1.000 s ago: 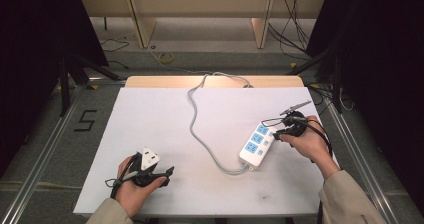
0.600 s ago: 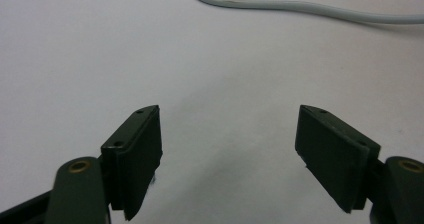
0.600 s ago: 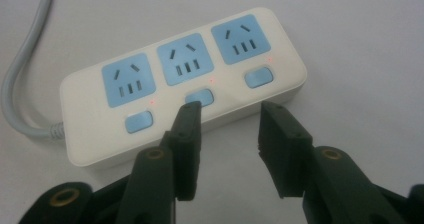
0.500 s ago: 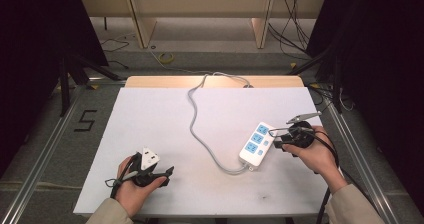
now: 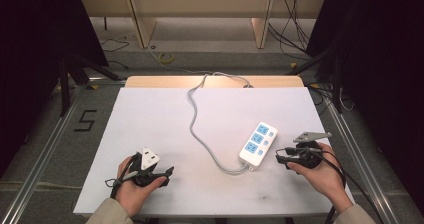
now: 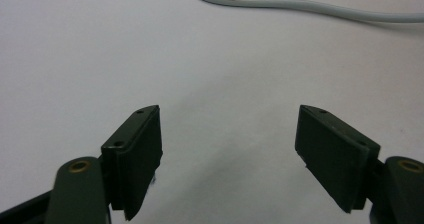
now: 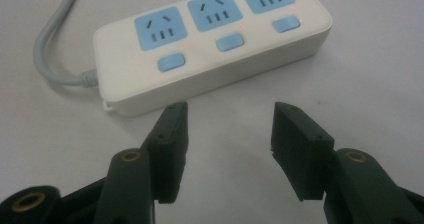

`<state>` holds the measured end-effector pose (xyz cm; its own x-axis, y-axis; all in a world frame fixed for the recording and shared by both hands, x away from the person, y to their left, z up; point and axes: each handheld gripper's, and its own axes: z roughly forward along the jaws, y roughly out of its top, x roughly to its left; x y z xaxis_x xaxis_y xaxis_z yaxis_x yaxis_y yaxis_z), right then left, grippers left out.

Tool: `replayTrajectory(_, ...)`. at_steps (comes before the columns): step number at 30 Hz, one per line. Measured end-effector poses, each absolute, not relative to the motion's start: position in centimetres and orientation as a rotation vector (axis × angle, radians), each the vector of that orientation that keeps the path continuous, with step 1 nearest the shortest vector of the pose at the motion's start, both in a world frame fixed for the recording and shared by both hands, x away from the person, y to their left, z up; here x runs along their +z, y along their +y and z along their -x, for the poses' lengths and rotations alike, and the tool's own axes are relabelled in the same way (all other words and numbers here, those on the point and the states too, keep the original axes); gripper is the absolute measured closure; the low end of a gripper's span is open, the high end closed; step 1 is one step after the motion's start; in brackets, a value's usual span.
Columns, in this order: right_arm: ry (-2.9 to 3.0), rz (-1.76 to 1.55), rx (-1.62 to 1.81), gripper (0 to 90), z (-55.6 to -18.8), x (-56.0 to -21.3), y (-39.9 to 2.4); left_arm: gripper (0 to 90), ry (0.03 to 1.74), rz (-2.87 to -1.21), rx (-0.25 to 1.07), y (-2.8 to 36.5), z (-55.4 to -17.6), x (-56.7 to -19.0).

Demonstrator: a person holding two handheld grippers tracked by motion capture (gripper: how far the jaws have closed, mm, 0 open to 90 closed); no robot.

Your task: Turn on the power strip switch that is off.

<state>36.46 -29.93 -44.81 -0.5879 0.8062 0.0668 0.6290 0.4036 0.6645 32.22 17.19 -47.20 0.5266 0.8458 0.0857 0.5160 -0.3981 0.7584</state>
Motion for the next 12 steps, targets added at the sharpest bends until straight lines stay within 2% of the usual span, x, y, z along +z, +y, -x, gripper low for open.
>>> replayTrajectory(12, 2.331, -1.268, 1.065, 44.4, -34.5, -46.0, -30.6, 25.6, 1.112, -2.084, 0.607, 17.5, -32.8, -47.5)
